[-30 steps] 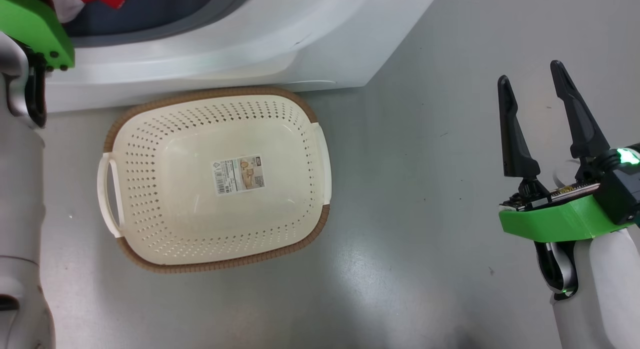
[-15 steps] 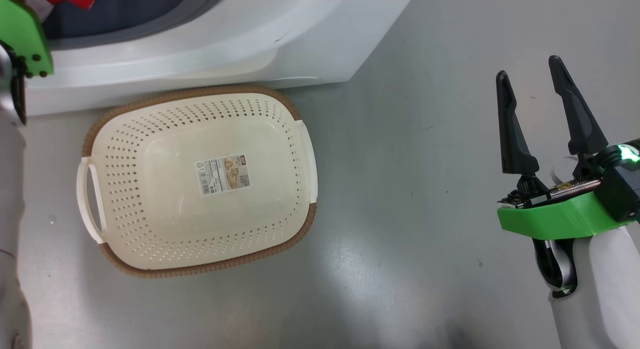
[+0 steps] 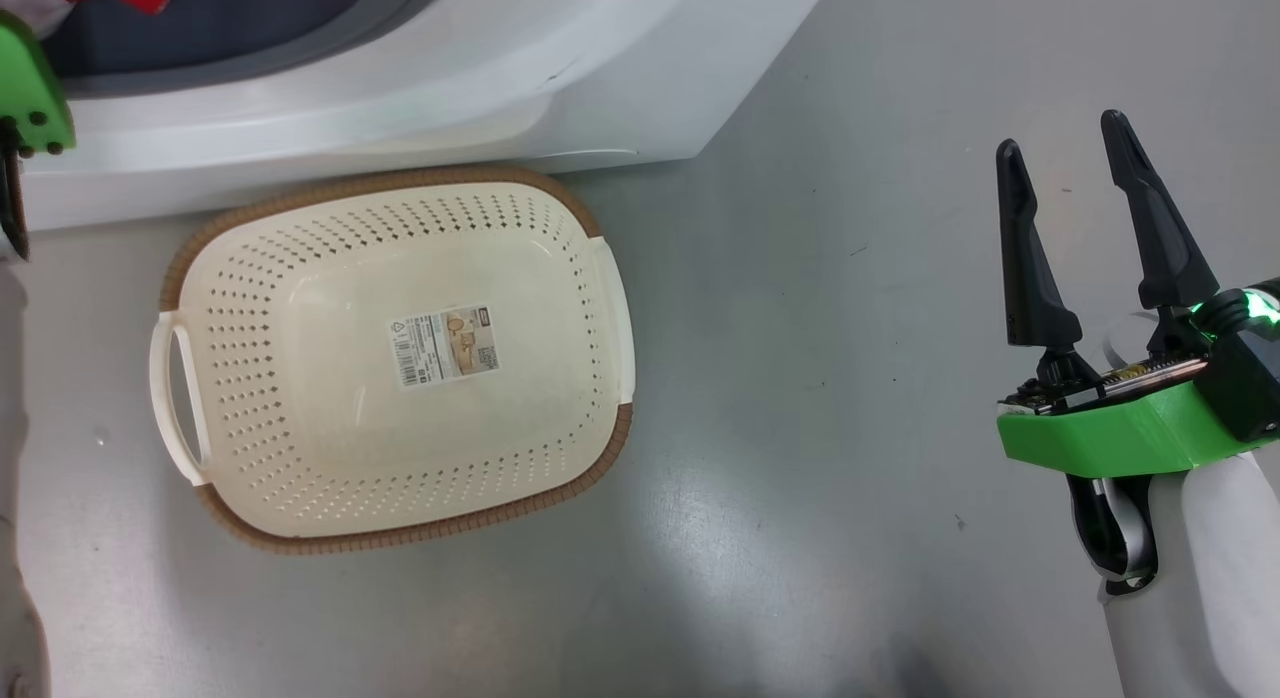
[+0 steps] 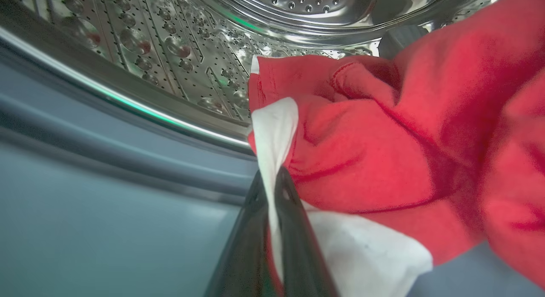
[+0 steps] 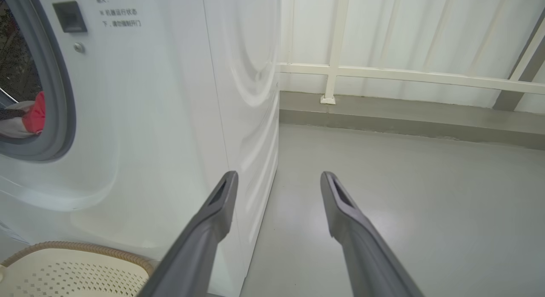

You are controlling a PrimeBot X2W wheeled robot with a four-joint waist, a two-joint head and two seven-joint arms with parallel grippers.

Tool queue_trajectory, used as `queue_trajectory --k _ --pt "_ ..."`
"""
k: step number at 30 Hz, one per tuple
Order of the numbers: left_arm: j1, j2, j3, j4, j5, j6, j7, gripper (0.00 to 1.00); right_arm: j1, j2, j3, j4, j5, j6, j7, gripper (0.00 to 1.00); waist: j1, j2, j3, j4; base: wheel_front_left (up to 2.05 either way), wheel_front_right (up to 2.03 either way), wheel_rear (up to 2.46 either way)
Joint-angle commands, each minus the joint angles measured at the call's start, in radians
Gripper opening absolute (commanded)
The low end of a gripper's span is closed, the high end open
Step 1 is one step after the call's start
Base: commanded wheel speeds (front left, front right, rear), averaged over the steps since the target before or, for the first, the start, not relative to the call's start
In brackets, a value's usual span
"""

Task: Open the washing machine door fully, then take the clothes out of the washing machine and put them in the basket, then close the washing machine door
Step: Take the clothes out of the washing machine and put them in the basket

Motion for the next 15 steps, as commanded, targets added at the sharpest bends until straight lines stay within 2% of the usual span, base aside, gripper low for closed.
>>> queue_trajectory --k 1,8,12,15 --pt "0.014 0.032 0.011 -0.029 -0.015 -0.021 -0.022 0.0 0.001 0.002 0.018 -0.019 0.013 0.002 -0.006 1.0 -0.0001 0.0 0.0 0.002 0.0 0.0 0.0" --pt "0.049 0.027 -0.002 -0.09 -0.024 -0.056 -0.146 0.0 0.0 0.002 0.01 -0.009 0.018 0.002 -0.006 1.0 -0.0001 0.0 -0.011 0.015 0.0 0.0 0.0" --pt "0.084 0.024 0.009 -0.17 -0.042 -0.063 -0.169 0.0 -0.002 0.002 0.008 -0.008 0.012 0.002 -0.006 1.0 -0.0001 0.0 -0.026 0.024 0.0 0.0 0.0" --pt "0.126 0.015 0.038 -0.262 -0.078 -0.084 -0.172 0.0 0.0 0.002 0.008 -0.008 0.008 0.002 -0.006 1.0 -0.0001 0.0 -0.038 0.027 0.0 0.0 0.0"
